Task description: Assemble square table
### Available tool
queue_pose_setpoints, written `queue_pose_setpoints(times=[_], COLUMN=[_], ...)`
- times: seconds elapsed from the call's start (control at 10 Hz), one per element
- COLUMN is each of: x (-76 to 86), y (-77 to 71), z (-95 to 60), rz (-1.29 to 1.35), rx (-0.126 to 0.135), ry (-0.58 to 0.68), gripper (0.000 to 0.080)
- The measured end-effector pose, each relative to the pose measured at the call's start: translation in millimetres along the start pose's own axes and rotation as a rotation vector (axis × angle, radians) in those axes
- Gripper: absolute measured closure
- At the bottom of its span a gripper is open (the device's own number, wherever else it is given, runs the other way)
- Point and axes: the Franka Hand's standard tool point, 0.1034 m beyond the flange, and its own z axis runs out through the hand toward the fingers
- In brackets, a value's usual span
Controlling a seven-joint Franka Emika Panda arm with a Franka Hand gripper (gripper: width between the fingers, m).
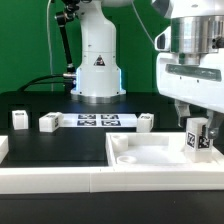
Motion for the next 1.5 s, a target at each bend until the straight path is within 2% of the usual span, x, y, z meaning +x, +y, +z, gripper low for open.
queue_pose_setpoints(times=[0.1,0.2,0.3,0.6,1.1,1.5], x=[-0.3,-3.0,-2.0,-1.4,-9.1,-9.2], y=[-0.8,-1.1,-0.8,-1.8,-1.3,-0.5], z=[-0.5,-0.1,-0.1,-1.3,0.7,1.3], rz=[-0.054,-0.132,-0.179,-0.432,-0.892,-1.086], rx=[0.001,0.001,0.001,0.006,-0.005,-0.010], ry=[0.001,0.000,0.001,0.004,0.013,0.014], gripper=[0.0212,0.0162,0.0154,0.0151,0.0151,0.0151])
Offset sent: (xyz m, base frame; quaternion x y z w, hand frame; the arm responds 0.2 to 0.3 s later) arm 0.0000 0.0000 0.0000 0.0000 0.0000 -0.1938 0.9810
